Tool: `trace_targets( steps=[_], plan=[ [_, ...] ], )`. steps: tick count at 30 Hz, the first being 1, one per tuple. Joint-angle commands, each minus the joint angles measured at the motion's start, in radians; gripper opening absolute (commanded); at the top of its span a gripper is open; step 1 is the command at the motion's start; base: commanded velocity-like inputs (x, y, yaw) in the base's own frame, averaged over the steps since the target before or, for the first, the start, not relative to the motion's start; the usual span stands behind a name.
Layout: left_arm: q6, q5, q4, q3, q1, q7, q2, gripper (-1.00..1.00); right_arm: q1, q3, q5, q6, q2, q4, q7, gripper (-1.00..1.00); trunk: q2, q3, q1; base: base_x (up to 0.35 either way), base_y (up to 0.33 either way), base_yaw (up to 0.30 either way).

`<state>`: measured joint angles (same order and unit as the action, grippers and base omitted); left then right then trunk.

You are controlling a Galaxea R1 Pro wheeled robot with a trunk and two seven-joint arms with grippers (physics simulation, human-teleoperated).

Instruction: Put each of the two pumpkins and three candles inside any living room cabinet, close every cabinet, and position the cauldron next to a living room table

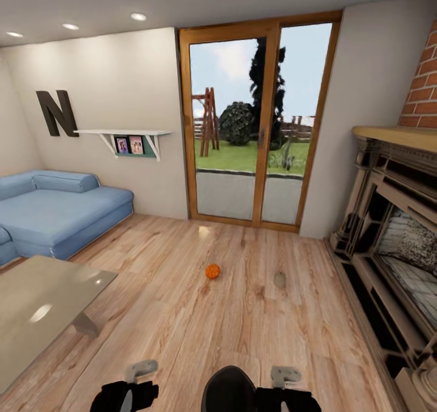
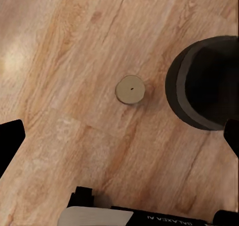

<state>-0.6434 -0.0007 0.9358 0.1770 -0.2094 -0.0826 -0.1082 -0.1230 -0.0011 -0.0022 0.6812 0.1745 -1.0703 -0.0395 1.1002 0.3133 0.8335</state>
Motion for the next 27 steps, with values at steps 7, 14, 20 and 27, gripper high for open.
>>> trace_targets(
  steps=[7, 14, 20, 27],
  plan=[
    [0.063, -0.003, -0.249, -0.005, -0.188, -0.179, -0.055, 1.0, -0.159, 0.001, 0.002, 0.039, 0.0, 0.176, -0.105, 1.0, -0.049, -0.022, -0.027, 0.0, 0.0, 0.0],
    [0.12, -0.006, -0.421, -0.005, -0.268, -0.198, -0.06, 1.0, -0.29, -0.006, -0.008, 0.041, 0.0, 0.309, -0.172, 1.0, -0.098, -0.044, -0.054, 0.0, 0.0, 0.0],
    [0.129, -0.006, -0.446, -0.005, -0.28, -0.201, -0.06, 1.0, -0.309, -0.004, -0.01, 0.034, 0.0, 0.347, -0.176, 1.0, -0.14, -0.063, -0.077, 0.0, 0.0, 0.0],
    [0.237, -0.008, -0.5, -0.007, -0.285, -0.201, -0.06, 1.0, -0.312, -0.004, -0.009, 0.034, 0.0, 0.352, -0.177, 1.0, -0.189, -0.085, -0.104, 0.0, 0.0, 0.0]
  ],
)
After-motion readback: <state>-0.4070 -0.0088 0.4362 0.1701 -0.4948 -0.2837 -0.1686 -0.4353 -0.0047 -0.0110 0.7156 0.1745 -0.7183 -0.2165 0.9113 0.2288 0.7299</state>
